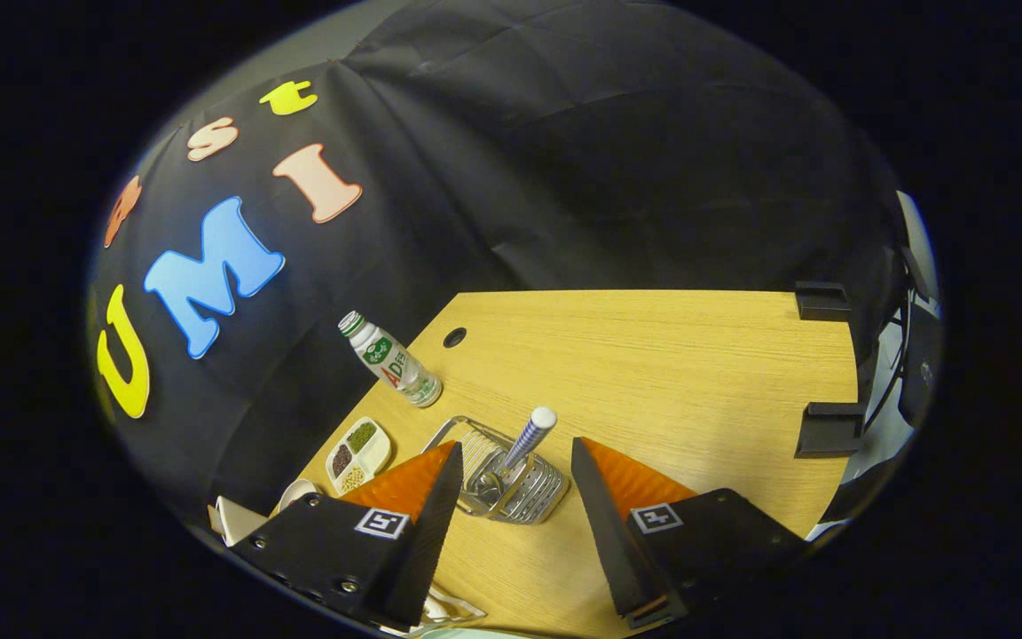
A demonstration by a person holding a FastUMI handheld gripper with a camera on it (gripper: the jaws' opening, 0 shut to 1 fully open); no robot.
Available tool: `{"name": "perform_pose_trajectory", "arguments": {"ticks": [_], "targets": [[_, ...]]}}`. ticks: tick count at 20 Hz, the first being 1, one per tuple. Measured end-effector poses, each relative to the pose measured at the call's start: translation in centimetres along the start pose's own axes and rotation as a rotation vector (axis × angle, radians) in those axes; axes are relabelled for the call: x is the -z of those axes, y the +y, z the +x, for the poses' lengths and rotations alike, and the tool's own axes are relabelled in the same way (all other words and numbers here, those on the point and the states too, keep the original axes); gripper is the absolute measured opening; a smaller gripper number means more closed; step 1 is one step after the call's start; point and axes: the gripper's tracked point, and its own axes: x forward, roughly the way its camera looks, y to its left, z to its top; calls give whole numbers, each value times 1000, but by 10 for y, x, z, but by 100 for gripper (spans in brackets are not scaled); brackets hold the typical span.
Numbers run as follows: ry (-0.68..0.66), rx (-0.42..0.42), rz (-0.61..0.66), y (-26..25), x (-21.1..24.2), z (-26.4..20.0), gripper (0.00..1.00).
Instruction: Take the plate from the dish rack, then take the spoon from the basket and place it into the plate.
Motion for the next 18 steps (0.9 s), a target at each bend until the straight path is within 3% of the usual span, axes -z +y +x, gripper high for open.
{"name": "perform_pose_trajectory", "arguments": {"ticks": [5,6,7,10,11,14,15,17,18], "targets": [[-3,2,10,1,-5,24,76],[-5,8,8,0,-8,30,67],[-7,15,0,-2,-8,30,42],[-6,-9,-4,1,-12,31,42],[-6,4,-8,1,-12,34,21],[-22,-33,-1,13,-18,36,22],[-21,-17,-22,9,-18,31,15],[-40,-70,-44,23,-24,31,15],[-40,-65,-72,27,-24,22,4]]}}
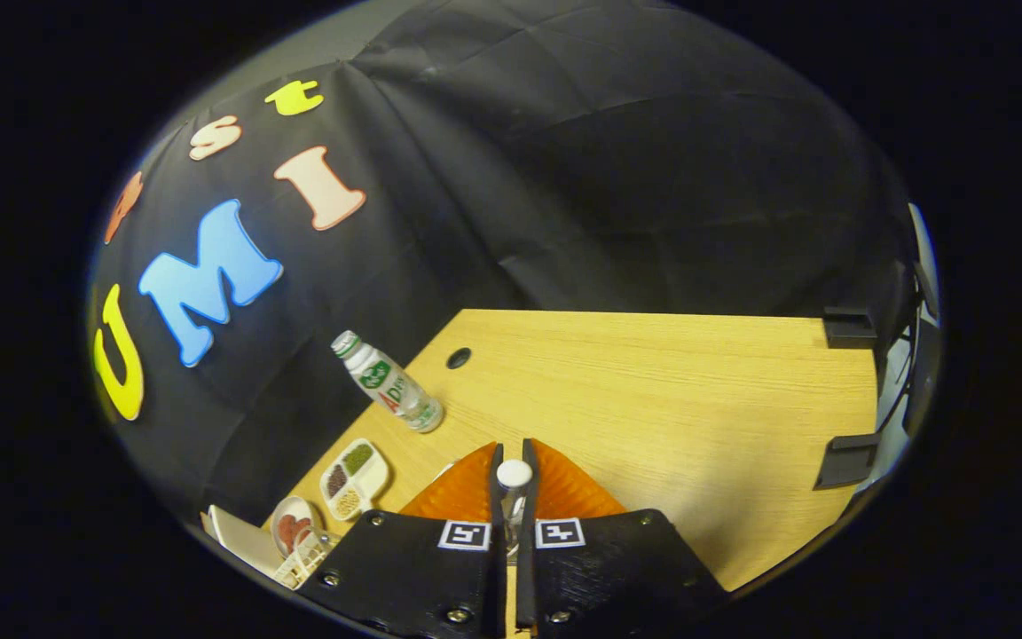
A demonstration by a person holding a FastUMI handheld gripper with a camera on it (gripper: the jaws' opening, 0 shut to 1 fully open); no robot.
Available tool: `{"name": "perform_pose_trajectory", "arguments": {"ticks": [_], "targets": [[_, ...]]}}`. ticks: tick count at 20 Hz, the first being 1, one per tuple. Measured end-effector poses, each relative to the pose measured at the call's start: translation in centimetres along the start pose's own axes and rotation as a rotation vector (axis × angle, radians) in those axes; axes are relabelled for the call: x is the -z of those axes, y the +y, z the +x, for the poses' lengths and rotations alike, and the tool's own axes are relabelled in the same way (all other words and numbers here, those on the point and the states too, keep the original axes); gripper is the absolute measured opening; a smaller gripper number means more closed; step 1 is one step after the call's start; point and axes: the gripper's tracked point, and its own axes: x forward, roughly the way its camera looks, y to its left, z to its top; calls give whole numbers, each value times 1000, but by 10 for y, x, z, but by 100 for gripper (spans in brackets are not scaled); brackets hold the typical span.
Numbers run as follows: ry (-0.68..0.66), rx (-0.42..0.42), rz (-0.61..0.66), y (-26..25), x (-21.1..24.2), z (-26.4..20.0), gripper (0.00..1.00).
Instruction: Take the plate from the dish rack, then take the spoon from the basket and place it into the plate.
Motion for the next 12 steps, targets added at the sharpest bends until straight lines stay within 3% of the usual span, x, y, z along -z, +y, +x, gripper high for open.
{"name": "perform_pose_trajectory", "arguments": {"ticks": [5,12], "targets": [[-17,-19,-121,19,-12,-10,4],[-125,-58,-341,46,-58,-61,4]]}}
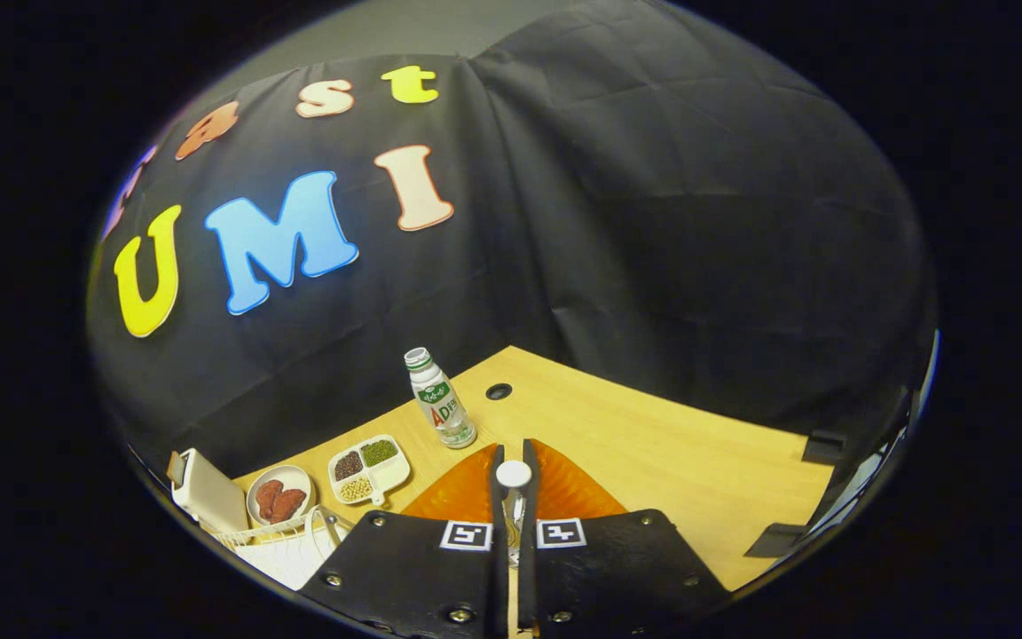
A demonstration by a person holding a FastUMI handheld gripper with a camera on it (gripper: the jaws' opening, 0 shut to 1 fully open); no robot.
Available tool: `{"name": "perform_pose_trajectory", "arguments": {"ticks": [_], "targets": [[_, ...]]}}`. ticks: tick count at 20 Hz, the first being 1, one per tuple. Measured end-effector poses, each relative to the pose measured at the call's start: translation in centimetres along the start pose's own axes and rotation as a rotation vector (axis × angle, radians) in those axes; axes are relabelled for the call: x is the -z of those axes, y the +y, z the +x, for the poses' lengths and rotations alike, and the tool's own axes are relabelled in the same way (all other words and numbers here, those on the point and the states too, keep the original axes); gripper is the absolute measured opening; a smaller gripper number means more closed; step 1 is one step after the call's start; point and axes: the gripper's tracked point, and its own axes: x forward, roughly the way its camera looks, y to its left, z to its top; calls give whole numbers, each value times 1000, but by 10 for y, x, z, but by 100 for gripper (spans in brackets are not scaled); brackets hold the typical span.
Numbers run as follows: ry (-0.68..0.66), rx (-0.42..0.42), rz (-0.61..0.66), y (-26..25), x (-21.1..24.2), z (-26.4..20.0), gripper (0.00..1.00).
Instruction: Take the plate from the dish rack, then take the spoon from the basket and place it into the plate.
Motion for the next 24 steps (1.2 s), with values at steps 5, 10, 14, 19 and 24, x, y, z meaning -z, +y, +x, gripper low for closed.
{"name": "perform_pose_trajectory", "arguments": {"ticks": [5,10,14,19,24], "targets": [[-69,-45,-144,18,-28,-53,4],[-54,-180,-212,55,-9,-112,4],[-8,-305,-282,85,27,-154,4],[55,-449,-344,120,78,-201,4],[89,-514,-388,139,124,-224,4]]}}
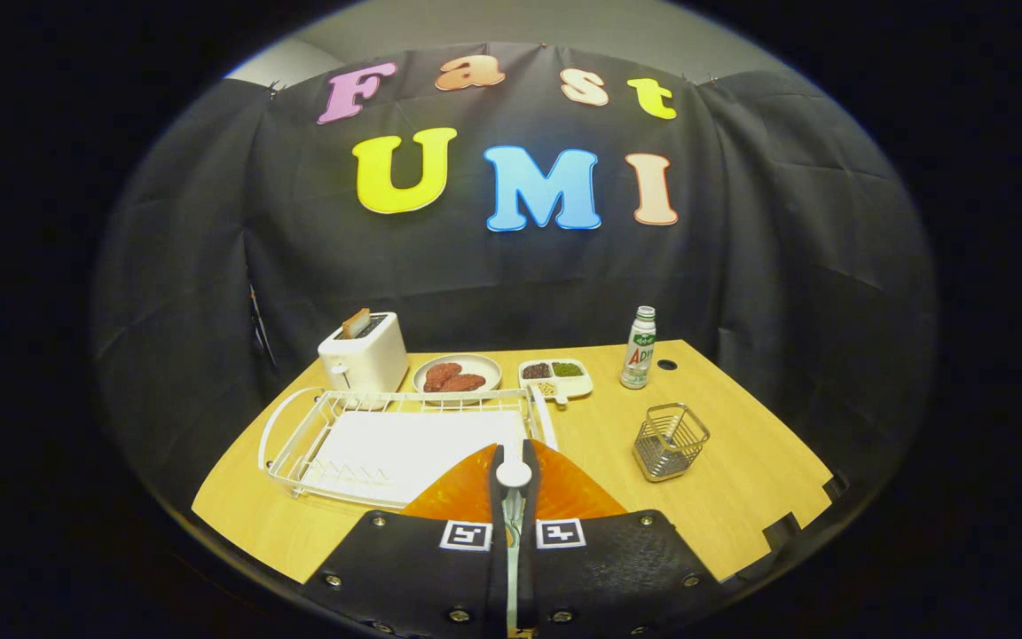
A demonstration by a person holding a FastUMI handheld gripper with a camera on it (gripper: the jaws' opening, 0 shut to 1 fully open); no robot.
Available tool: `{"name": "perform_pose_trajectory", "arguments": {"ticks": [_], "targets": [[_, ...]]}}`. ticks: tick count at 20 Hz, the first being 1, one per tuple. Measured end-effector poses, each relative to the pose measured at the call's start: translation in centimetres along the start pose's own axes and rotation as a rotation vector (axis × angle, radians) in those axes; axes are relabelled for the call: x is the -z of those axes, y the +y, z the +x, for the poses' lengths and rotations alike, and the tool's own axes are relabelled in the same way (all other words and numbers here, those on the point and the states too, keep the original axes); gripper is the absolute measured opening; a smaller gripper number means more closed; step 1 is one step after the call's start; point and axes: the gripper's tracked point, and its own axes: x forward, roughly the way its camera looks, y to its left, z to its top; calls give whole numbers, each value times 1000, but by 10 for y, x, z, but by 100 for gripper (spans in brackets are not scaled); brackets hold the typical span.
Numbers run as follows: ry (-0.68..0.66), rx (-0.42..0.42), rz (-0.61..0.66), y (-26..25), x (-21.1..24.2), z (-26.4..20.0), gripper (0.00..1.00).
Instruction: Take the plate from the dish rack, then take the spoon from the basket and place it into the plate.
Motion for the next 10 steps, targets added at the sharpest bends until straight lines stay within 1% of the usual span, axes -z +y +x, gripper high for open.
{"name": "perform_pose_trajectory", "arguments": {"ticks": [7,10], "targets": [[60,-37,-51,23,49,16,4],[80,-39,-47,28,63,24,4]]}}
